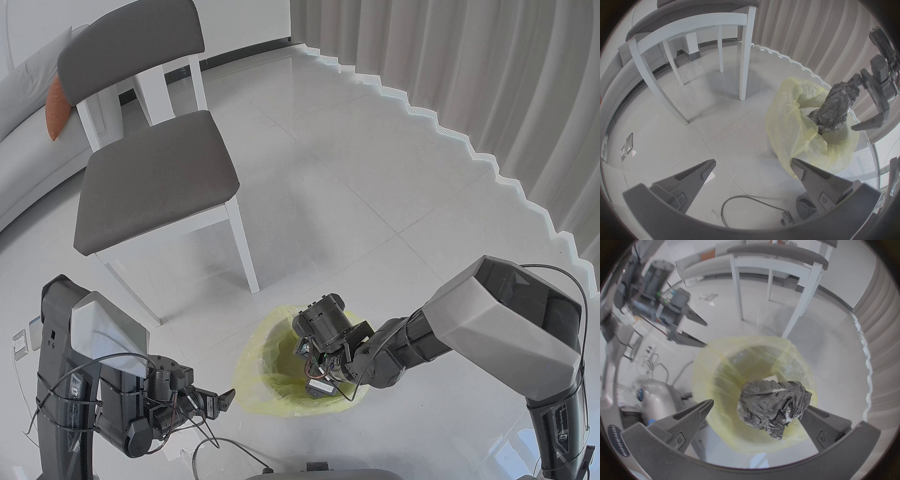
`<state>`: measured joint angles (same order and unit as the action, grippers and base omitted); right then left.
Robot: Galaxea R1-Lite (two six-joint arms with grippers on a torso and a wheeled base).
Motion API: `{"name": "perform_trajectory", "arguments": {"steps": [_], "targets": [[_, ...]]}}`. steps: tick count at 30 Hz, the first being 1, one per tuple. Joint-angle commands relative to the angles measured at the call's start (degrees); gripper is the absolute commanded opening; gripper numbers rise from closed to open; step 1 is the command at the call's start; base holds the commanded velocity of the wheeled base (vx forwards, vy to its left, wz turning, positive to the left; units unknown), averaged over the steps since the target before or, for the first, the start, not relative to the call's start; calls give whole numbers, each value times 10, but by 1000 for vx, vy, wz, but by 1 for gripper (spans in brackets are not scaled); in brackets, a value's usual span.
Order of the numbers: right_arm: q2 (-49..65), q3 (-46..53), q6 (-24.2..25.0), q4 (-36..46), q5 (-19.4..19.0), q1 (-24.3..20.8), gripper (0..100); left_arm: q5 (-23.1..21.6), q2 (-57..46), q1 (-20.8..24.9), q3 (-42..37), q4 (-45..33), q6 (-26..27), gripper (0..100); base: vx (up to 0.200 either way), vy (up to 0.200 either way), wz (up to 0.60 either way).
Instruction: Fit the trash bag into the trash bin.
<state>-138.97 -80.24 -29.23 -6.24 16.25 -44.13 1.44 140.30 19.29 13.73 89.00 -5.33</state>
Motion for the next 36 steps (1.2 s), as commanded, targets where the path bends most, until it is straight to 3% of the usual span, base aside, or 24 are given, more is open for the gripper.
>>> {"name": "perform_trajectory", "arguments": {"steps": [1, 7, 11, 15, 25, 26, 30, 36], "targets": [[-11, -18, 50, 1, -44, -4, 100, 1, -6, 1, -6, 10, -3, 100, 0, 0, 0], [7, -65, 196, 116, -130, -4, 100, 1, -10, 1, -8, 10, -5, 100, 0, 0, 0], [28, -121, 320, 207, -224, -4, 100, 1, -14, 4, -12, 10, -8, 100, 0, 0, 0], [43, -147, 389, 240, -281, -3, 100, 1, -21, 4, -19, 10, -10, 100, 0, 0, 0], [46, -139, 378, 238, -271, -1, 100, 1, -27, 4, -20, 10, -10, 100, 0, 0, 0], [45, -125, 342, 235, -223, 3, 100, 1, -23, 4, -20, 10, -10, 100, 0, 0, 0], [54, -77, 246, 206, -99, 23, 100, 1, -6, 5, -3, 10, -9, 100, 0, 0, 0], [121, 0, 192, 147, -87, 52, 100, 1, 45, 1, 67, 10, -6, 100, 0, 0, 0]]}}
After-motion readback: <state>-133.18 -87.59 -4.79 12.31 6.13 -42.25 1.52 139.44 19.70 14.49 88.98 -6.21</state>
